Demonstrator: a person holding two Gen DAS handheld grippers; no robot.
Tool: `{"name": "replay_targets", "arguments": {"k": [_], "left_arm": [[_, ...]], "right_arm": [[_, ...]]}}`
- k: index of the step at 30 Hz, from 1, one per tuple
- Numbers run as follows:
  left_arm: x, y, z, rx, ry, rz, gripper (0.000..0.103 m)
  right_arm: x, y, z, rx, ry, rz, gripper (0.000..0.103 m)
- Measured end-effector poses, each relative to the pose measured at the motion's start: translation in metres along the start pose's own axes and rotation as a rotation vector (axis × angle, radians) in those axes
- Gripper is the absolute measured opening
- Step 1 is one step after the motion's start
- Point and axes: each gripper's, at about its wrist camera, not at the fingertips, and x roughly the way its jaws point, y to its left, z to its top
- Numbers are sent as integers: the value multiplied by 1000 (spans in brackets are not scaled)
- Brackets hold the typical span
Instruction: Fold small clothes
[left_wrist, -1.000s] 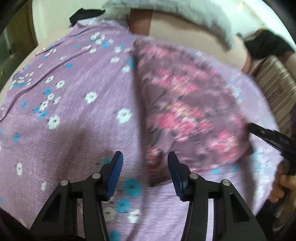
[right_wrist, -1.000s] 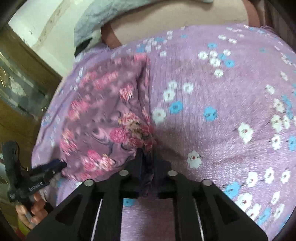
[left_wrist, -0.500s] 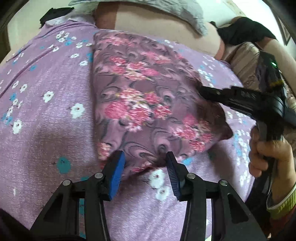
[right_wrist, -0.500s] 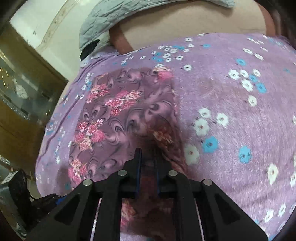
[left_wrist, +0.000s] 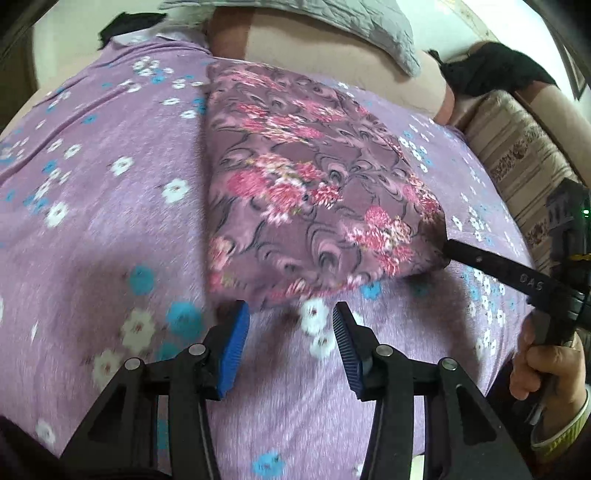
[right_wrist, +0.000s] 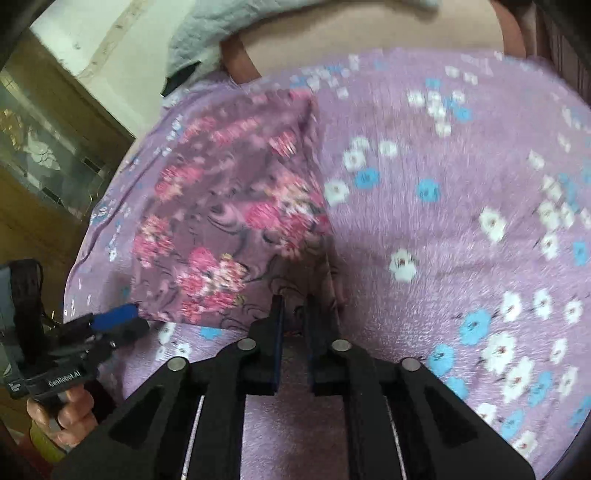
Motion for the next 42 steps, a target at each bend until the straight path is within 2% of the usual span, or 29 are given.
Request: {"name": "replay_targets", "arguments": {"k": [4,7,9,11,14,16,19,21,26,32,42], "left_arm": [[-23,-2,-18,-12,-45,54,50],[-38,-3,-30,-17,-65,94,57],[-47,-2,-40,-18,-69,122,59],[-54,-2,-48,-19,-68,149,67],[-67,-1,-60,-28,-68,181,72],[-73,-1,-65,-29,-70,203,74],[-81,-5,-70,-20,-73,258,76],[-87,-8,-73,-6,-85,293,80],[-94,-19,-73,42,-97,354,82],[-93,-19,-61,44,-98,370,83],[-76,-15,-26,38,-112,446,83]], "right_arm": [[-22,9,-8,-15,-38,10,17],[-36,18,-18,-14,-62,16,40],[-44,21,-25,-20,-75,19,41],[-50,28,-33,-28,-80,15,41],[-62,34,-50,-44,-96,9,44],[-71,39,-60,-56,-113,0,51],[-82,47,-74,-81,-142,-21,70],[-90,52,-81,-101,-159,-33,75],[-97,64,-91,-145,-162,-49,81],[-83,69,-89,-154,-120,-45,85],[-64,64,-59,-146,-107,-52,91]]}}
